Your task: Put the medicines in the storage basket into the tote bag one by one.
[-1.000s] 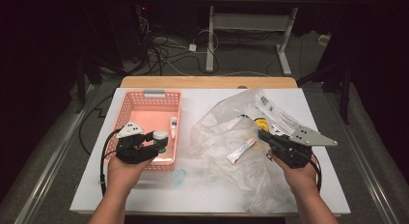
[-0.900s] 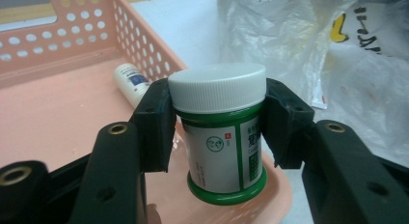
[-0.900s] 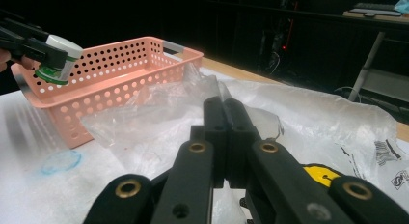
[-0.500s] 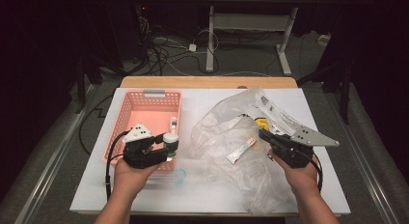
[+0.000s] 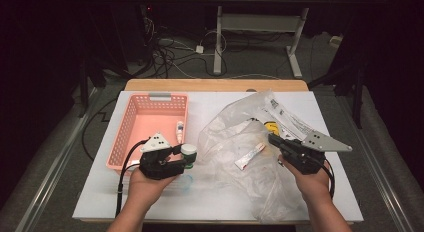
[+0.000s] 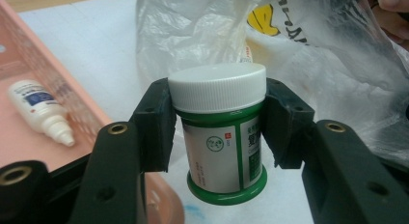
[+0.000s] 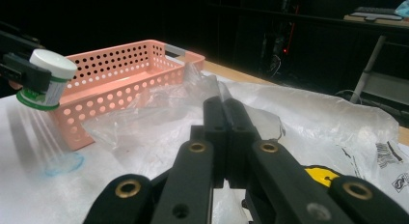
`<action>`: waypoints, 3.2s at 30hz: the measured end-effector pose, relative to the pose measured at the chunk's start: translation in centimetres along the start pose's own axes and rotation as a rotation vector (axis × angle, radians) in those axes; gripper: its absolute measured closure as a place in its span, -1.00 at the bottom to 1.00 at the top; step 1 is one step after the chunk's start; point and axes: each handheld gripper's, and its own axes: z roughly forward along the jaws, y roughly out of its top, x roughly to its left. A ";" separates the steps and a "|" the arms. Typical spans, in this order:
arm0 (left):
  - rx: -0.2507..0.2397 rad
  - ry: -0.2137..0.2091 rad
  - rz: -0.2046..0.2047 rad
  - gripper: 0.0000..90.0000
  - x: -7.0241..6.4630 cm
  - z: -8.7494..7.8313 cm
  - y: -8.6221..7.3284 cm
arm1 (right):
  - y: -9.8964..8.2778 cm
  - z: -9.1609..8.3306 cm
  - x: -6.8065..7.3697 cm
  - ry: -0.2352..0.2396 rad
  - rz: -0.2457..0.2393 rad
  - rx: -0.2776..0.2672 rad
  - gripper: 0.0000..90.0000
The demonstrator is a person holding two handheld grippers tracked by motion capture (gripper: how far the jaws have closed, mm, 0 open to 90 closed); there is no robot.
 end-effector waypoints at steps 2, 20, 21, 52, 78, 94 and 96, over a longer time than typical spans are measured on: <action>0.008 -0.003 0.007 0.08 -0.3 0.4 -0.1 | 0.0 0.0 0.0 0.002 -0.001 -0.001 1.00; 0.049 -0.069 0.050 0.08 -2.5 2.8 -0.7 | -0.1 0.2 0.2 0.009 -0.008 0.008 1.00; 0.051 -0.072 0.053 0.08 -2.6 2.9 -0.7 | -0.1 0.2 0.2 0.010 -0.008 0.008 1.00; 0.120 -0.140 0.138 0.08 -6.5 11.2 1.2 | 0.0 0.4 0.5 0.010 -0.010 0.010 1.00; 0.081 -0.083 0.172 0.07 -8.3 21.4 3.1 | 0.0 -0.1 -0.5 -0.009 0.013 -0.006 1.00; 0.133 -0.084 0.156 -0.06 -8.2 21.5 1.9 | -0.1 0.0 -0.5 -0.004 0.008 -0.001 1.00; 0.136 -0.091 0.163 -0.13 -8.1 21.0 1.8 | -0.1 0.0 -0.4 -0.004 0.010 -0.001 1.00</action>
